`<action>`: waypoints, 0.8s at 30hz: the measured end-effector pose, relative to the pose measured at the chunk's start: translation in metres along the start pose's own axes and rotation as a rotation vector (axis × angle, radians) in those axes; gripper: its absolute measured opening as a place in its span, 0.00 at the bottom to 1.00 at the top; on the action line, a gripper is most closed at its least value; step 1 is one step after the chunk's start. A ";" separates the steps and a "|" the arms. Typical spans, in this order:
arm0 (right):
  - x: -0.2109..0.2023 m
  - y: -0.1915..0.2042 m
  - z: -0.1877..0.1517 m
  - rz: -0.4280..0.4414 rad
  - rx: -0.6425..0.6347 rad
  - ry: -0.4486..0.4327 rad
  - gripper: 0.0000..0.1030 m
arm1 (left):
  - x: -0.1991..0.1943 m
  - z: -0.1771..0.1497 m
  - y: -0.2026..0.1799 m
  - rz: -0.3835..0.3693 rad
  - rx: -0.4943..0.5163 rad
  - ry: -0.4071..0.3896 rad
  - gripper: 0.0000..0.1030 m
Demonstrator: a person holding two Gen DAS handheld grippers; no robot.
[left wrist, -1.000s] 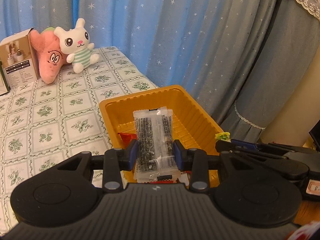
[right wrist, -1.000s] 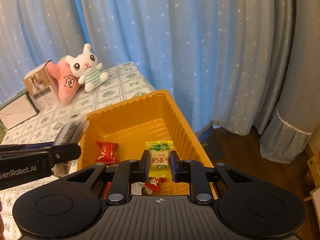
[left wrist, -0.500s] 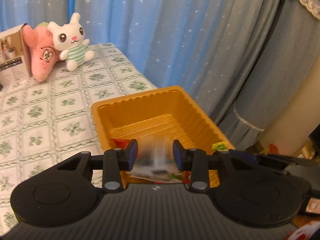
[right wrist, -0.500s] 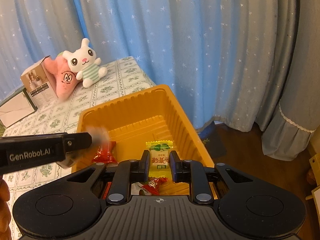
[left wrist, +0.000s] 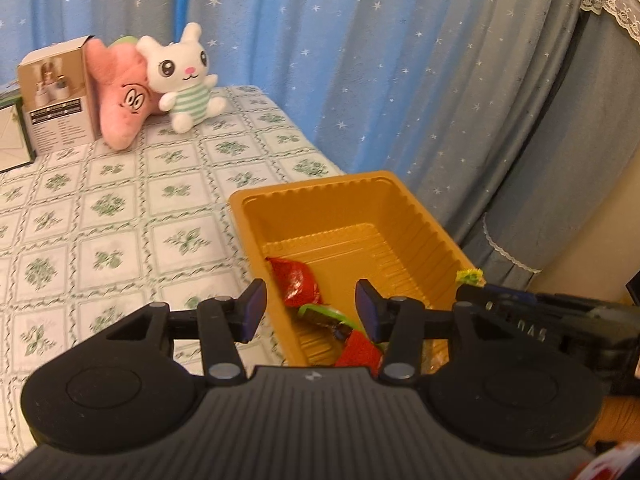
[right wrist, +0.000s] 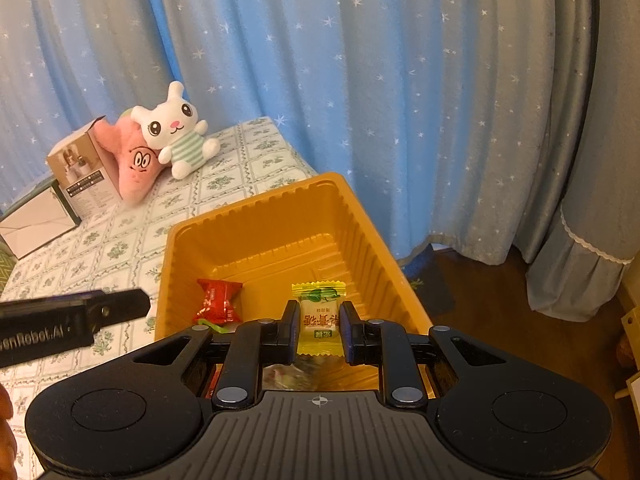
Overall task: Organize snacks
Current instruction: 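Lower both tools into the tray and open them to drop the snacks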
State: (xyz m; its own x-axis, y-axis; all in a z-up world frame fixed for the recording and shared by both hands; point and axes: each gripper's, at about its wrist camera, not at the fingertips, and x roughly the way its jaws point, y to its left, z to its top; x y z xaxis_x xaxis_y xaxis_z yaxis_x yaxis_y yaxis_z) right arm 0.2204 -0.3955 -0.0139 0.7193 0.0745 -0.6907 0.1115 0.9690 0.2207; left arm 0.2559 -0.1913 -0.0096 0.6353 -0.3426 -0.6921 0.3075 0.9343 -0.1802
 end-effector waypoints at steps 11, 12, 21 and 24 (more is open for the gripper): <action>-0.007 0.009 0.002 0.010 -0.013 -0.004 0.21 | -0.007 -0.007 0.008 0.014 -0.007 0.007 0.52; -0.007 0.010 0.002 0.011 -0.013 -0.006 0.21 | -0.007 -0.007 0.008 0.015 -0.006 0.007 0.53; -0.003 0.019 0.008 0.063 -0.013 -0.003 0.21 | -0.010 -0.009 0.017 0.031 -0.016 0.004 0.71; 0.001 0.017 0.015 0.111 0.015 0.015 0.22 | -0.014 -0.012 0.020 0.062 -0.003 0.003 0.76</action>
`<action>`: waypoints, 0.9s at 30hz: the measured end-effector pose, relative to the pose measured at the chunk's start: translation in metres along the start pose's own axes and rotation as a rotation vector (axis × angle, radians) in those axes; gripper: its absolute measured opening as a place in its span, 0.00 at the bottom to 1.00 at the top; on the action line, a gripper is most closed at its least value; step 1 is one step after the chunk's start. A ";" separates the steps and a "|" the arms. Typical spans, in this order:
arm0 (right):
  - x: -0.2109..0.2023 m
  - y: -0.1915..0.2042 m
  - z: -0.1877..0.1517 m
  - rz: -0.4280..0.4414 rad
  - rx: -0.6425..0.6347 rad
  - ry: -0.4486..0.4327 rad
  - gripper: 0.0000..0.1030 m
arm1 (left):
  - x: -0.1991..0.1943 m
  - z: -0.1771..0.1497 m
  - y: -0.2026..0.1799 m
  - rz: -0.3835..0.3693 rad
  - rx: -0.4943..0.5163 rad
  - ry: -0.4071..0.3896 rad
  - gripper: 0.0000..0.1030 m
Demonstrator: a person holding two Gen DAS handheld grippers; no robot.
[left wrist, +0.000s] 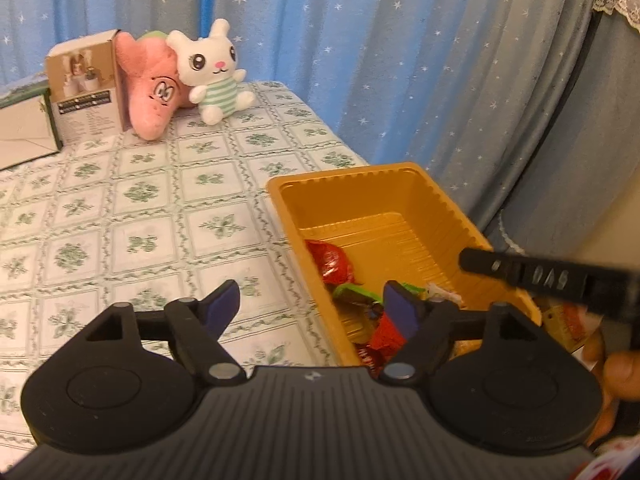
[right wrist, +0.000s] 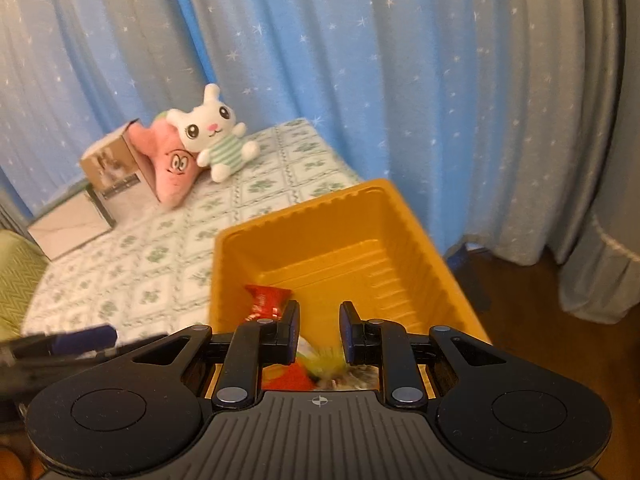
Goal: Organize snacks
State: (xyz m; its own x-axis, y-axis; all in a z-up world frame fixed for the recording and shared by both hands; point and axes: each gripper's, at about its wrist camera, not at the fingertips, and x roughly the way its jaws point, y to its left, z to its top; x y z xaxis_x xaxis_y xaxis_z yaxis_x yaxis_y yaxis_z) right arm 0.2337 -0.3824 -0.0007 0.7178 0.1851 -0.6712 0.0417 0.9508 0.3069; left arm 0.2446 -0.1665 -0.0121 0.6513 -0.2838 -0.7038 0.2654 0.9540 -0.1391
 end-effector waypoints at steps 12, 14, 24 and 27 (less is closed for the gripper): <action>-0.027 -0.006 -0.010 -0.042 0.044 -0.008 0.52 | -0.029 -0.020 0.012 0.009 -0.010 -0.016 0.99; -0.034 -0.005 -0.016 -0.048 0.043 -0.003 0.52 | -0.037 -0.023 0.011 0.013 -0.003 -0.020 1.00; -0.078 0.010 -0.041 -0.087 0.017 -0.003 0.77 | -0.078 -0.038 0.010 0.046 -0.015 -0.049 1.00; -0.090 0.015 -0.050 -0.094 0.004 0.002 0.79 | -0.091 -0.042 0.010 0.055 -0.026 -0.052 1.00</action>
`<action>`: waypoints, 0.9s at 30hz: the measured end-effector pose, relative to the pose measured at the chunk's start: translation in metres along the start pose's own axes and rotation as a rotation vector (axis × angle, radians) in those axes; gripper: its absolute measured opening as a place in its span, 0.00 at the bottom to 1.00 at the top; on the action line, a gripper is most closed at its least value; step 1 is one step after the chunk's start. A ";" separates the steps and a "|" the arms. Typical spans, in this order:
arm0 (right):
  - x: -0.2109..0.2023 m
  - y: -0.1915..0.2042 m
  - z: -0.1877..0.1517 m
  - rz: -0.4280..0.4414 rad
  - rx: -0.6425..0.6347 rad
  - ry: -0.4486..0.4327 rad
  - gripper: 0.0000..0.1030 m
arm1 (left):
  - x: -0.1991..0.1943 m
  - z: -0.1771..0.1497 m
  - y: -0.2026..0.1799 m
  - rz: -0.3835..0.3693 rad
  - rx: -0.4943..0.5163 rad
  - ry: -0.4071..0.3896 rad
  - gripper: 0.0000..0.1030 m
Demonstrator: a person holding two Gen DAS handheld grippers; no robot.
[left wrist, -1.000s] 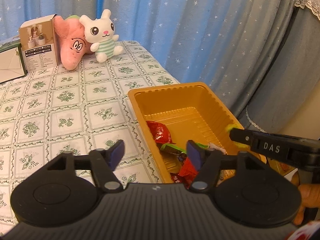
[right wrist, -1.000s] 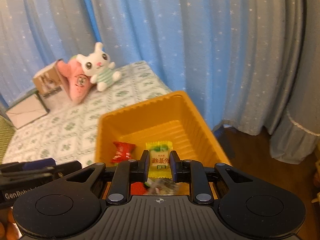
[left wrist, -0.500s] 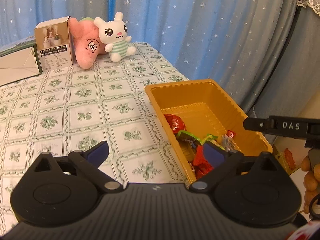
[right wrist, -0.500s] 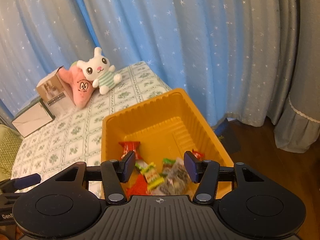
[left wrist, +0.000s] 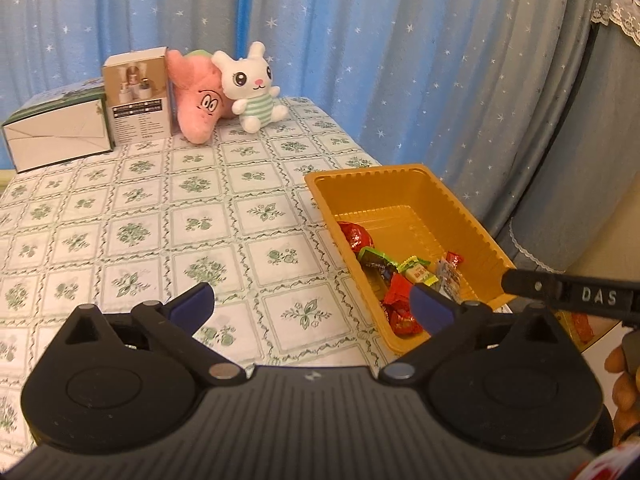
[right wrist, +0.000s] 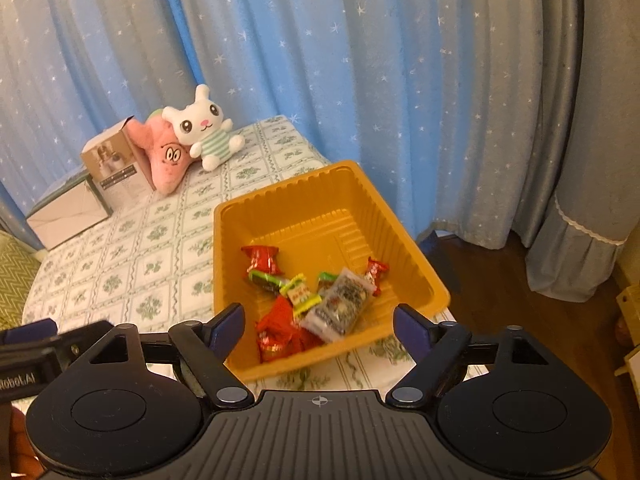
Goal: Organize snacks
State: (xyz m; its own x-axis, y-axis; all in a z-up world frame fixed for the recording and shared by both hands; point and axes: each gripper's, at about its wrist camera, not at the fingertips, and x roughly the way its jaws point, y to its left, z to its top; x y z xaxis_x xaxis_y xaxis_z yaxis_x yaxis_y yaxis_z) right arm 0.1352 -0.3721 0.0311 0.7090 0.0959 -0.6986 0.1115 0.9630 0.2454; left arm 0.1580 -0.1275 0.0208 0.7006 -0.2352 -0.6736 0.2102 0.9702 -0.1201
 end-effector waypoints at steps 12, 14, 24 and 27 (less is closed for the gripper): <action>-0.043 0.016 -0.029 -0.019 -0.058 0.017 0.80 | -0.040 -0.019 0.005 0.015 -0.058 0.022 1.00; -0.049 0.019 -0.032 -0.021 -0.066 0.016 0.80 | -0.048 -0.022 0.003 0.033 -0.050 0.017 1.00; -0.080 0.028 -0.052 -0.008 -0.086 0.000 0.80 | -0.085 -0.039 -0.003 0.133 -0.022 -0.006 1.00; -0.091 0.029 -0.059 -0.007 -0.091 -0.012 0.80 | -0.094 -0.047 -0.005 0.137 -0.021 -0.010 1.00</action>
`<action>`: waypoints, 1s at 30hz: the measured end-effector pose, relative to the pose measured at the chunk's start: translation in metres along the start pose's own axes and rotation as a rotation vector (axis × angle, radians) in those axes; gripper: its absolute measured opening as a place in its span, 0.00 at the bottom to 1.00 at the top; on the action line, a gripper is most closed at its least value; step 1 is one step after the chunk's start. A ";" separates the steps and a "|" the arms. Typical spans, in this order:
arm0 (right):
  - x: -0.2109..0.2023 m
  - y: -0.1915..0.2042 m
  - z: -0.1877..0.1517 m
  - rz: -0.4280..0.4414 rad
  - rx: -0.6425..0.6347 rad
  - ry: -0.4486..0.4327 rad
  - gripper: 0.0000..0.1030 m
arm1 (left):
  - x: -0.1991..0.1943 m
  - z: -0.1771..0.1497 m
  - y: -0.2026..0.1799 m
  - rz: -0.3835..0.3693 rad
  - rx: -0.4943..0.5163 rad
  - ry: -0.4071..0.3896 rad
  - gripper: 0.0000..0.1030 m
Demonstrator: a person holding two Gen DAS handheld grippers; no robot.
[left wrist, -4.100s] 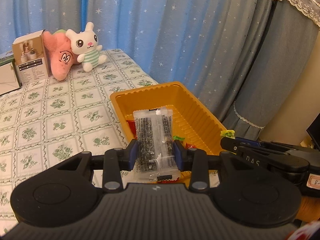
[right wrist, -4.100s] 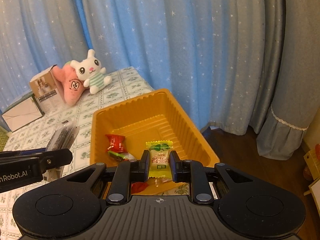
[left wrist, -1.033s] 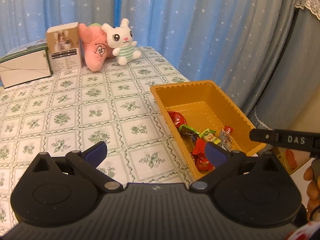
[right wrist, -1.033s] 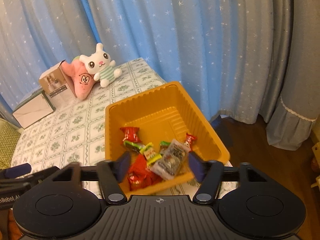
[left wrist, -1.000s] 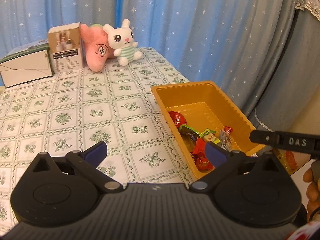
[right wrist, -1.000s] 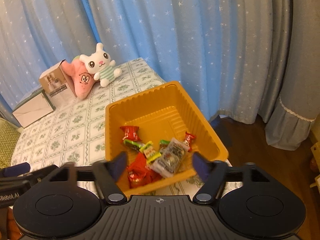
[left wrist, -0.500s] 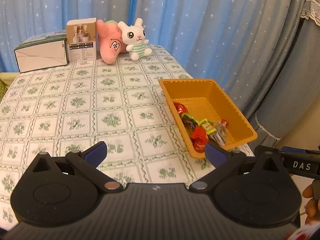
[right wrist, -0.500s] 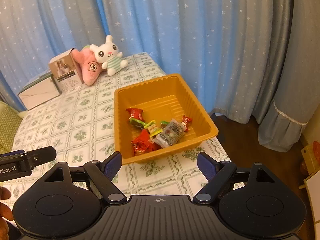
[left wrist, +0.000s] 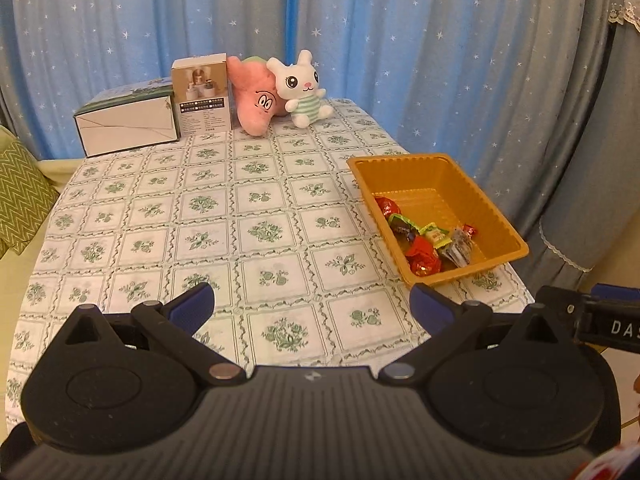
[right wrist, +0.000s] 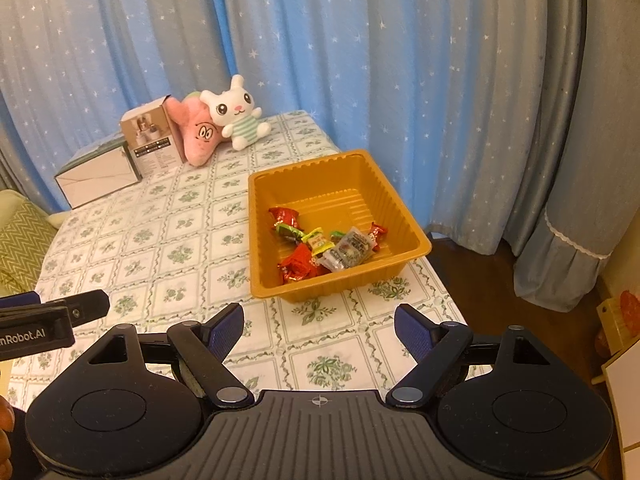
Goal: Organize snacks
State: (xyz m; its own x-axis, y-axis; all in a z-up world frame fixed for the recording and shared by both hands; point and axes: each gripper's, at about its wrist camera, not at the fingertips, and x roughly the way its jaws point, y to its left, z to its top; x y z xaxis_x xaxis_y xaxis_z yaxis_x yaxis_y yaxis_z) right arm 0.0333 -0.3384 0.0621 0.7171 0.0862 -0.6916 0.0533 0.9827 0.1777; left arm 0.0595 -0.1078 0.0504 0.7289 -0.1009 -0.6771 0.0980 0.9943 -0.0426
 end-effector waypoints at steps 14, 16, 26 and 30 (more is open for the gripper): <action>-0.034 0.013 -0.024 0.025 -0.018 -0.039 0.80 | -0.032 -0.029 0.005 0.007 -0.041 -0.019 1.00; -0.037 0.016 -0.027 0.031 -0.024 -0.042 0.80 | -0.035 -0.031 0.007 0.007 -0.045 -0.024 1.00; -0.041 0.023 -0.032 0.031 -0.035 -0.061 0.80 | -0.041 -0.038 0.008 0.007 -0.045 -0.035 1.00; -0.042 0.023 -0.033 0.030 -0.034 -0.063 0.80 | -0.043 -0.038 0.007 0.000 -0.040 -0.039 1.00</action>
State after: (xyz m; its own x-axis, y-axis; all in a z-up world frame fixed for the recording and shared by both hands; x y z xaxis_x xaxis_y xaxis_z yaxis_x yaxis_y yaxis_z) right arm -0.0187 -0.3137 0.0724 0.7605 0.1066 -0.6405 0.0078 0.9849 0.1732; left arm 0.0033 -0.0949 0.0507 0.7549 -0.1009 -0.6480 0.0714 0.9949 -0.0718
